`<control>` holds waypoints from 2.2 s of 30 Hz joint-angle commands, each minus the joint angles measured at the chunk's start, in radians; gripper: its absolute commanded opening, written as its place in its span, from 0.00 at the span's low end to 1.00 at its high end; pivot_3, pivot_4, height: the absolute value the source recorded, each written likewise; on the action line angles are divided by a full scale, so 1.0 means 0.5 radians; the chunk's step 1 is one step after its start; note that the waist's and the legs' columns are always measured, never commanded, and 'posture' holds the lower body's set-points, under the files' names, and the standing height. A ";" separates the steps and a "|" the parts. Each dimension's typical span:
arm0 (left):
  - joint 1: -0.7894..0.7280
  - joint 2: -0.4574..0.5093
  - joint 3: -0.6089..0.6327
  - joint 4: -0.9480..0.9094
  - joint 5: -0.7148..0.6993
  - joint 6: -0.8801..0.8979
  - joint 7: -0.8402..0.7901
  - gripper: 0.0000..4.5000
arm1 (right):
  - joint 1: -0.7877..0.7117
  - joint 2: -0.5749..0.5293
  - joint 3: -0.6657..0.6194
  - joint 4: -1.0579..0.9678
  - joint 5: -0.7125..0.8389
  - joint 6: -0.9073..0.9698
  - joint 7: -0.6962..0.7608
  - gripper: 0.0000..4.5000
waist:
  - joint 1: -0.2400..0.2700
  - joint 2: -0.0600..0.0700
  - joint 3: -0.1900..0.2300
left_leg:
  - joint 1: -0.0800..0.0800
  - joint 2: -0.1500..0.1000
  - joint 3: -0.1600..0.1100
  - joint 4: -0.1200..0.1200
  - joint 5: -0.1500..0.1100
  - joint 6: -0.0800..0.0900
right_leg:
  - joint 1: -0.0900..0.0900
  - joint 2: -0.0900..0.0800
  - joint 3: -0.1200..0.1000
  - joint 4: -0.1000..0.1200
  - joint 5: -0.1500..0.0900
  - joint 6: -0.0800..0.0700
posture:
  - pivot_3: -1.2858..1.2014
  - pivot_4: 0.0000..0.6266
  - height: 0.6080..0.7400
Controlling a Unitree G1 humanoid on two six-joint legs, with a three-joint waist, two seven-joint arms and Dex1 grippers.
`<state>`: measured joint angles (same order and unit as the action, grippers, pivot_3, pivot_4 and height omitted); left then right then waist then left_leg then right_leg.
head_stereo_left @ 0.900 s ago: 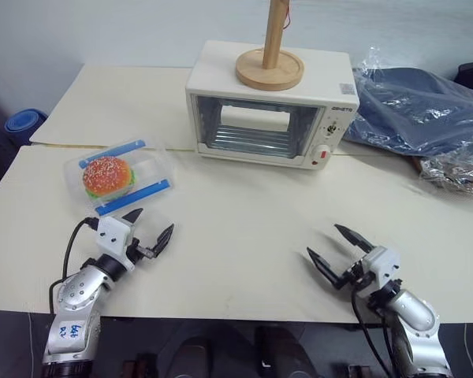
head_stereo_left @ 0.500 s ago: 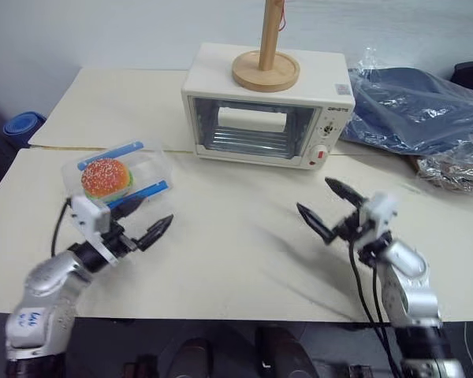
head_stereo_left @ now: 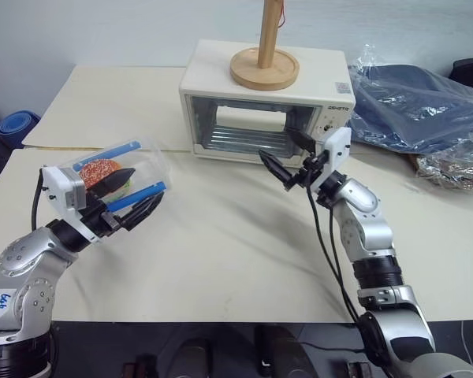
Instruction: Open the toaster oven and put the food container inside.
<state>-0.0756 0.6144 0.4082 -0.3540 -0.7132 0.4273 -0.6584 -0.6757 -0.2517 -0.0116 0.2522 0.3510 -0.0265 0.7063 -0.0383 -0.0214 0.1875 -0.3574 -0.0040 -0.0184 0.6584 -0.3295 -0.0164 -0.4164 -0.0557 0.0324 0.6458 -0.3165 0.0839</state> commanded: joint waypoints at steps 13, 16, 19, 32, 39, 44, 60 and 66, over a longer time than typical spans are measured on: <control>-0.437 -0.017 -0.065 0.312 0.119 0.044 0.221 0.66 | 0.489 -0.178 0.165 -0.285 -0.083 -0.397 0.499 1.00 | 0.019 0.000 0.000 | 0.001 -0.001 -0.001 0.002 -0.002 0.005 | 0.000 0.000 -0.001 0.004 0.000 0.000 | 0.52 0.24 1.00; -0.685 0.007 -0.183 0.482 0.179 0.061 0.161 0.45 | 0.518 -0.173 0.149 -0.258 -0.089 -0.429 0.484 1.00 | 0.016 0.000 0.000 | 0.001 -0.001 0.000 0.003 -0.002 0.004 | 0.000 0.001 0.000 0.005 0.000 0.000 | 0.52 0.24 1.00; -0.987 0.016 -0.375 0.779 0.355 -0.015 0.061 0.23 | 0.513 -0.172 0.146 -0.194 -0.116 -0.486 0.479 1.00 | 0.017 0.000 0.000 | 0.001 0.000 0.001 0.003 0.003 -0.006 | 0.000 0.003 0.000 0.003 0.000 0.001 | 0.52 0.24 1.00; -1.226 -0.013 -0.858 1.170 0.787 -0.349 -0.458 0.00 | 0.882 -0.345 0.013 -0.306 -0.152 -0.590 0.390 1.00 | 0.030 0.000 0.000 | -0.014 0.000 0.000 0.007 0.003 -0.007 | -0.007 0.002 -0.001 0.006 0.002 0.004 | 0.52 0.24 1.00; -0.989 -0.087 -0.948 0.899 0.947 -0.253 -0.289 0.00 | 1.300 -0.567 -0.212 -0.463 -0.020 -0.583 0.444 1.00 | 0.037 0.000 0.000 | -0.027 -0.006 0.003 0.017 0.004 0.000 | -0.019 -0.002 0.004 0.005 0.006 0.011 | 0.52 0.24 1.00; -0.822 -0.215 -0.933 0.754 1.019 -0.188 -0.072 0.00 | 1.307 -0.603 -0.326 -0.501 0.183 -0.480 0.494 1.00 | 0.016 0.000 0.000 | -0.022 -0.005 0.004 0.016 0.000 0.008 | -0.019 0.000 0.008 0.012 0.006 0.011 | 0.52 0.24 1.00; 0.345 -0.290 0.665 -0.194 0.194 -0.045 0.367 0.65 | 0.805 -0.389 -0.121 -0.689 0.499 -0.344 0.811 1.00 | 0.019 0.000 0.000 | -0.024 -0.001 0.002 0.014 0.000 0.006 | -0.022 -0.001 0.005 0.008 0.006 0.011 | 0.52 0.24 1.00; 0.505 -0.167 1.177 -0.038 -0.044 0.203 0.661 1.00 | 0.754 -0.322 -0.050 -0.654 0.493 -0.349 0.924 1.00 | 0.067 -0.002 0.000 | -0.023 -0.004 -0.003 0.015 -0.003 0.011 | -0.014 -0.006 -0.001 0.003 0.006 0.010 | 0.52 0.24 1.00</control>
<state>0.1856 0.4989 0.9421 -0.3764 -0.6894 0.5096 -0.3551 -0.2914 -0.4127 -0.0351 -0.0575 0.5827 -0.1929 1.1519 -0.0046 -0.0223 0.1873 -0.3685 -0.0062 -0.0199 0.6663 -0.3309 -0.0108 -0.4230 -0.0586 0.0320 0.6471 -0.3132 0.0888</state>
